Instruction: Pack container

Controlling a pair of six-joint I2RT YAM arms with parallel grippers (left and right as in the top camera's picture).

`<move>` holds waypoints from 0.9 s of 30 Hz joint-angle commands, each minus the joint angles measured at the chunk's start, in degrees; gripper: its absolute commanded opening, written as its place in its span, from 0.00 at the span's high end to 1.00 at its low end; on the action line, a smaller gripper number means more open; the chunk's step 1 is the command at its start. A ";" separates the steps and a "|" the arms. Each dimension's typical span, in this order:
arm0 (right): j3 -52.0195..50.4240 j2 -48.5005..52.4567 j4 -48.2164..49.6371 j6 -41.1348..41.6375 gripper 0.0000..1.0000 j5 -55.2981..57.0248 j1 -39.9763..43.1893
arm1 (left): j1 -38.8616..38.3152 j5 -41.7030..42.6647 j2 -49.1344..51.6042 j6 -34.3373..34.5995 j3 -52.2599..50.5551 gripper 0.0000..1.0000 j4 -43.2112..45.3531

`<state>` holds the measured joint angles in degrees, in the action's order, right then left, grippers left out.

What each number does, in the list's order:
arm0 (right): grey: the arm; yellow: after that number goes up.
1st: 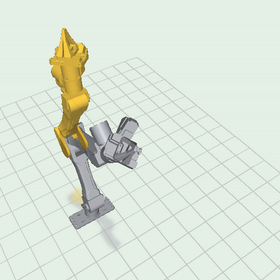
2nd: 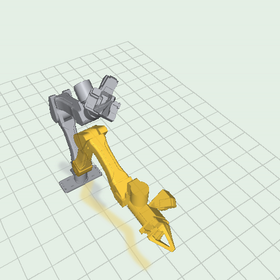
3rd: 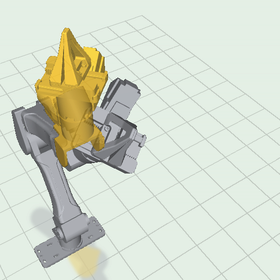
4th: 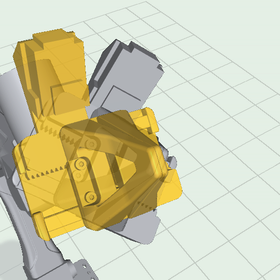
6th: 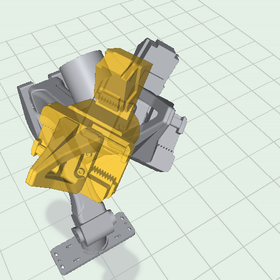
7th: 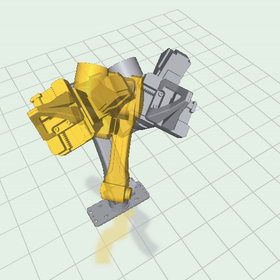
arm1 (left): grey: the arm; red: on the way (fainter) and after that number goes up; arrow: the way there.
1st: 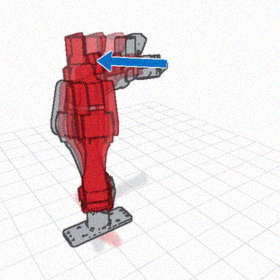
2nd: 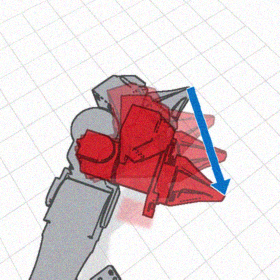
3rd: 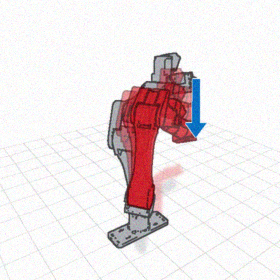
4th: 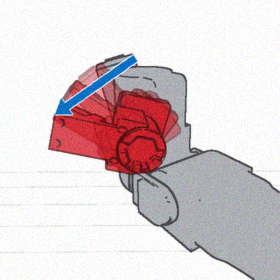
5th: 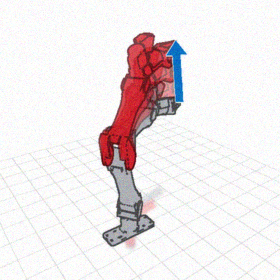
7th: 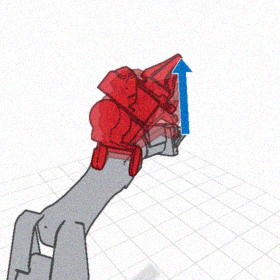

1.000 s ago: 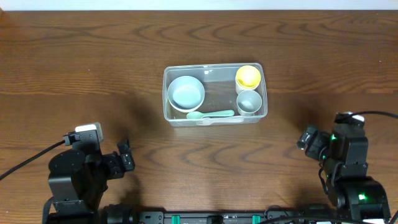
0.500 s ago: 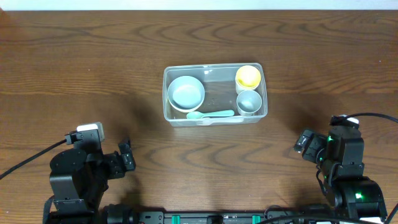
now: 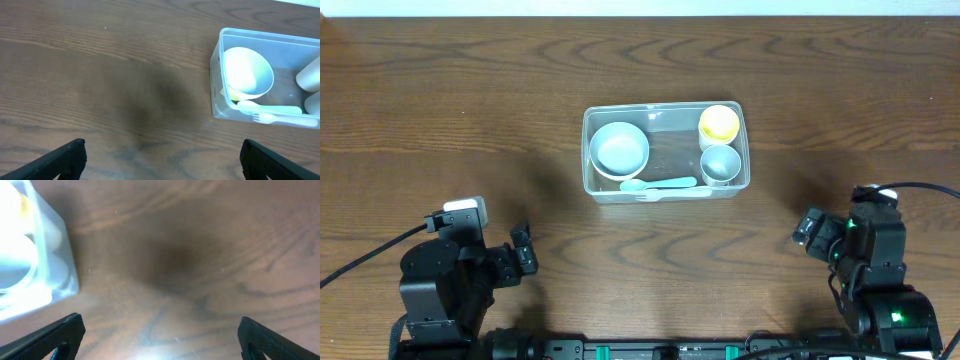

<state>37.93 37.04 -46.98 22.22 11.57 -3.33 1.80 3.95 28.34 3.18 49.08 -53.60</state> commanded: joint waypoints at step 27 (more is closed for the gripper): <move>-37.62 -36.76 55.74 -9.11 0.01 0.02 -0.44 | -0.17 -0.07 0.07 0.52 -0.11 0.02 0.07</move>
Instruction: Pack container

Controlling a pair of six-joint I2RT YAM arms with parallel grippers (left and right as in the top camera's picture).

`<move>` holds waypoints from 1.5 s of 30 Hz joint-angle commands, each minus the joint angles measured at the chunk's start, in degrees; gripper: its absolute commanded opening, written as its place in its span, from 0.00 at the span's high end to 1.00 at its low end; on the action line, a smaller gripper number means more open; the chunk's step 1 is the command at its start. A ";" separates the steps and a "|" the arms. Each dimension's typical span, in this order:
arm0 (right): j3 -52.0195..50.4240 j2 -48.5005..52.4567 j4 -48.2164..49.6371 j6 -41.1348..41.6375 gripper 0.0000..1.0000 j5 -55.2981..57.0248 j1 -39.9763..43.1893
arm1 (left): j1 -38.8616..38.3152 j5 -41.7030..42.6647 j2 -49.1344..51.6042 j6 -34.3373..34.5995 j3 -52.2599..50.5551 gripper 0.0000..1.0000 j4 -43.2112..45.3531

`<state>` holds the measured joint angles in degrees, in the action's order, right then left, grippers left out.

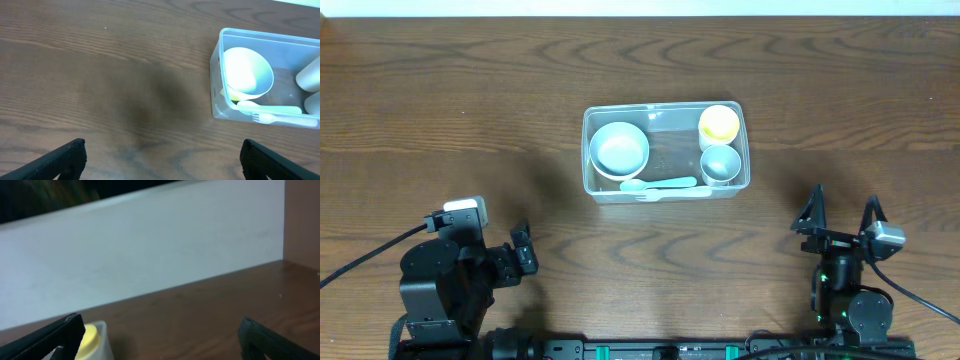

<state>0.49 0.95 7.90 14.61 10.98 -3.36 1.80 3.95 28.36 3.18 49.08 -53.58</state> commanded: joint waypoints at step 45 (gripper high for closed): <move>-0.17 -0.66 -11.82 -9.11 0.01 -6.93 -0.35 | -0.17 -0.07 0.04 0.52 -0.11 0.02 0.04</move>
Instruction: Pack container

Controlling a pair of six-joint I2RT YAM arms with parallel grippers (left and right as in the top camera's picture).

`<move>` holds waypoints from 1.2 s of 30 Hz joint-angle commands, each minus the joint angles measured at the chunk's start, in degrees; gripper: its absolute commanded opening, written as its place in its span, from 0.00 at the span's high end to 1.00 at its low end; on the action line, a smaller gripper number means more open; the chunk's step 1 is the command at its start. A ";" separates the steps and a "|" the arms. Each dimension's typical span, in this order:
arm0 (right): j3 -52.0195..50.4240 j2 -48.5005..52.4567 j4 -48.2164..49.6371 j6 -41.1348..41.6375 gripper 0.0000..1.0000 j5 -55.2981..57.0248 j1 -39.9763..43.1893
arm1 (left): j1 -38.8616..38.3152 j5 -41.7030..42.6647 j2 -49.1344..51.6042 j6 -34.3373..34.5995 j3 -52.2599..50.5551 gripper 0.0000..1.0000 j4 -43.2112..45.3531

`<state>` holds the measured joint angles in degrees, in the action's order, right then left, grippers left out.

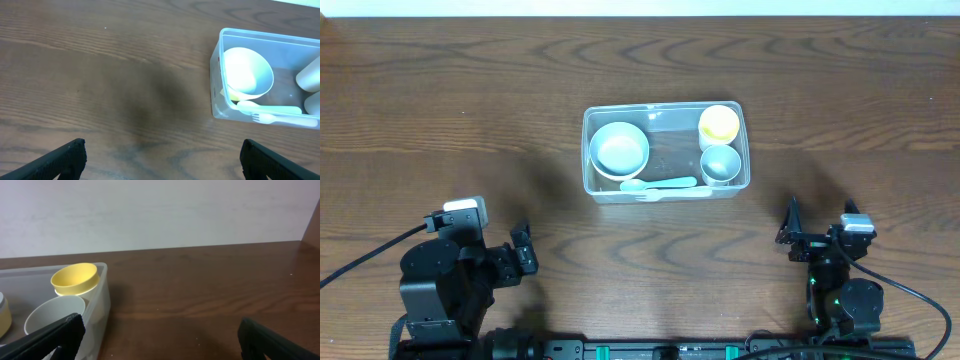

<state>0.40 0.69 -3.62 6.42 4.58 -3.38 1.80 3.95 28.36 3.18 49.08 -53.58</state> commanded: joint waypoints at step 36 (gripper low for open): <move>-0.09 -0.39 -0.31 -0.92 0.01 -0.52 -0.33 | 2.23 -0.52 -28.26 -1.70 -45.38 0.02 49.16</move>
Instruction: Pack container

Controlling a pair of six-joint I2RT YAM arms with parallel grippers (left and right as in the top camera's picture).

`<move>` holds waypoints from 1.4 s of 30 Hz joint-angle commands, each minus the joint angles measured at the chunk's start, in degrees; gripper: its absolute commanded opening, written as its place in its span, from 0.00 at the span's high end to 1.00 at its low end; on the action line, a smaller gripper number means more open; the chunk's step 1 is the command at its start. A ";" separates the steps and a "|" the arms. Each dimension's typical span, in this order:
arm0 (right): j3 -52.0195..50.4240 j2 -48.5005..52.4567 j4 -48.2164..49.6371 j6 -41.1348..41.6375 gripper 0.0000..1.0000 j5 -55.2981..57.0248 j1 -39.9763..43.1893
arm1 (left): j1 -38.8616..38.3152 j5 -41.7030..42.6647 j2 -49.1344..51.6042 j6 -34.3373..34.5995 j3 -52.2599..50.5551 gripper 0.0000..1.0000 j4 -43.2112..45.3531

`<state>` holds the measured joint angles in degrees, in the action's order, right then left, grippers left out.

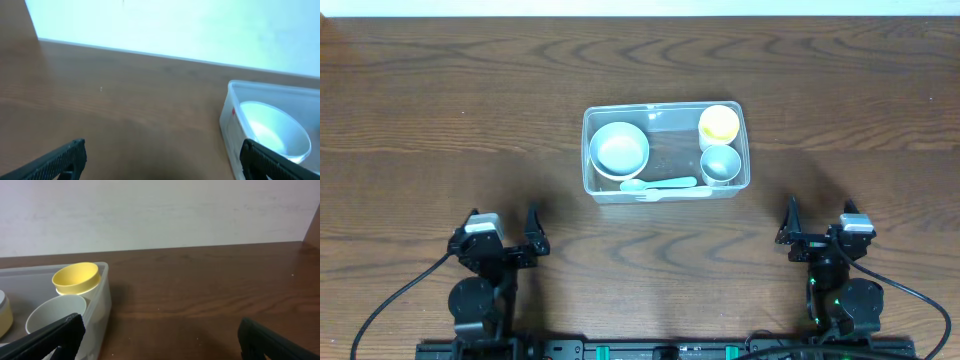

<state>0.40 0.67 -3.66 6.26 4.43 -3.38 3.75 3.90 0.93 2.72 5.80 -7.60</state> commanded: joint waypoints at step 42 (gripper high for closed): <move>-0.09 -0.37 -0.26 -0.76 0.01 -0.37 -0.33 | -0.72 -0.04 -0.68 -2.03 -5.57 0.02 3.87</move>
<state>0.40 0.69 -3.66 6.26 4.43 -3.38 3.20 3.49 0.58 1.43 1.17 -1.67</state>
